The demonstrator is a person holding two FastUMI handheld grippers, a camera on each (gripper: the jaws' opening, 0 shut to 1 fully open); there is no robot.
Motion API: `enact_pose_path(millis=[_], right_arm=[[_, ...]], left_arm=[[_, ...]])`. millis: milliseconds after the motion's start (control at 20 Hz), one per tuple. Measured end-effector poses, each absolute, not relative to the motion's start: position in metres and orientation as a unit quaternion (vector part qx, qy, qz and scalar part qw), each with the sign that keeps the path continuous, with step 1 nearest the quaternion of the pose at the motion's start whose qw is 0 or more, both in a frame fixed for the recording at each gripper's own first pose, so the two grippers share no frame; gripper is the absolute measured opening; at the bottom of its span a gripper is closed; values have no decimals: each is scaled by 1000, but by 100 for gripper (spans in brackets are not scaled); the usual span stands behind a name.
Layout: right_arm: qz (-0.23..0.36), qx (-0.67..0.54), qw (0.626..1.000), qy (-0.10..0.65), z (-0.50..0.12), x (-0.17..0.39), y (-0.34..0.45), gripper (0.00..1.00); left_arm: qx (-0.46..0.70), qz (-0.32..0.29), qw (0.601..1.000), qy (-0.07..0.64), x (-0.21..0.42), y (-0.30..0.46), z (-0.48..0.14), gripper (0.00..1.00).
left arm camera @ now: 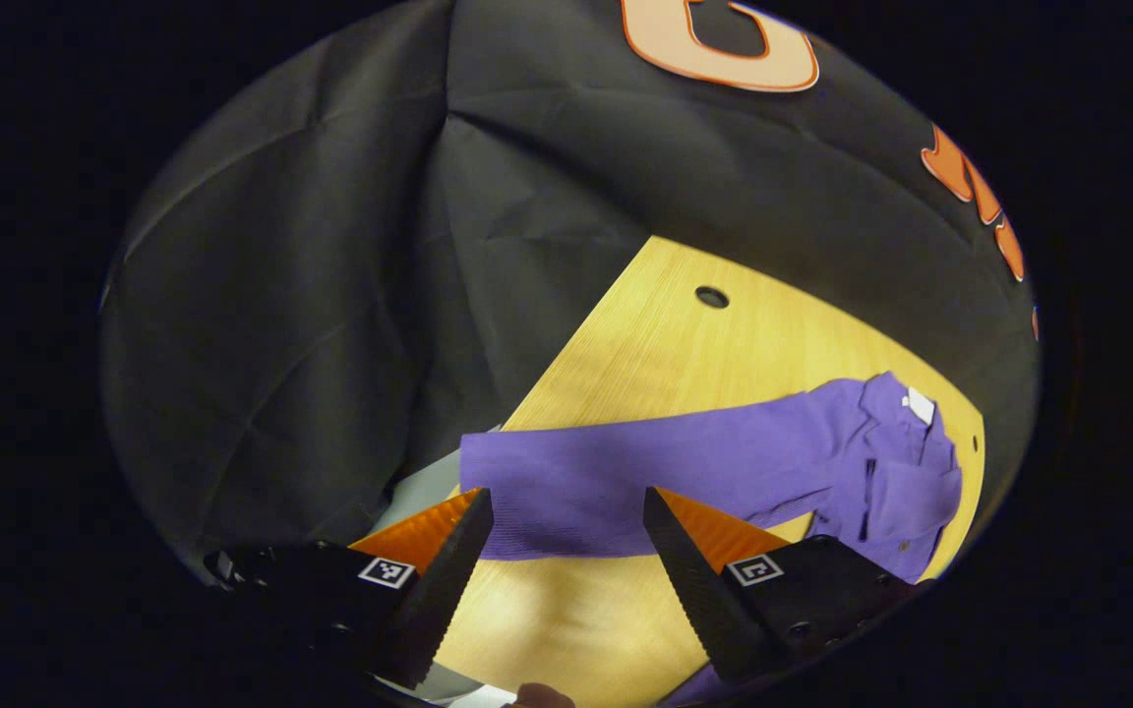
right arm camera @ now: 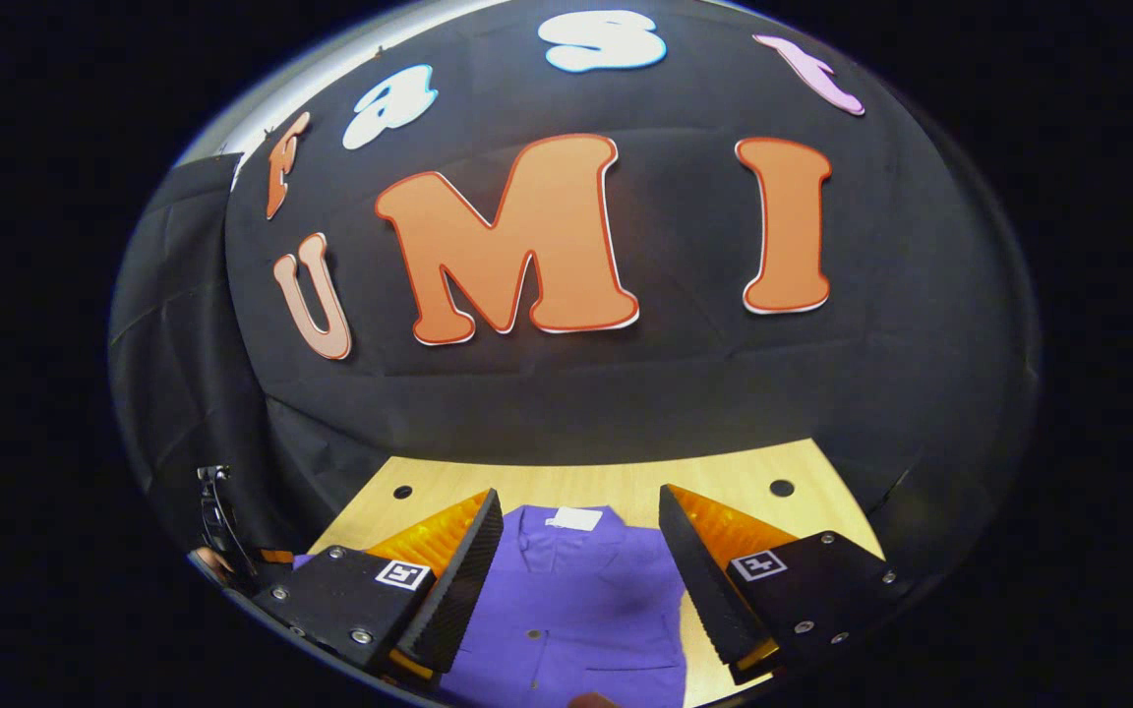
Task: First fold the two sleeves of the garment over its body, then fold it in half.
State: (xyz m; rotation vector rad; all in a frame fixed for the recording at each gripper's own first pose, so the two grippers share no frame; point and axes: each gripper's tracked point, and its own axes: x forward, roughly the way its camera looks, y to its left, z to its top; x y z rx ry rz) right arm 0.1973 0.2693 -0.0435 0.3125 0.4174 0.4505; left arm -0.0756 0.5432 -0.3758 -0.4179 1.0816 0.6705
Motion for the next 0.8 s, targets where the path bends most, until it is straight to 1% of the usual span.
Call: enact_pose_path(millis=[150,350,550,800], right_arm=[[222,132,950,175,-36,185,259,95],[226,117,952,170,-37,170,253,95],[223,116,951,180,-43,159,250,95],[214,102,951,199,-55,148,252,95]], left_arm=[[-208,300,756,543,-76,536,-399,99],[-238,285,714,593,-75,543,-406,99],[-259,265,681,631,-77,542,-423,100],[-276,261,657,651,-79,542,-439,100]])
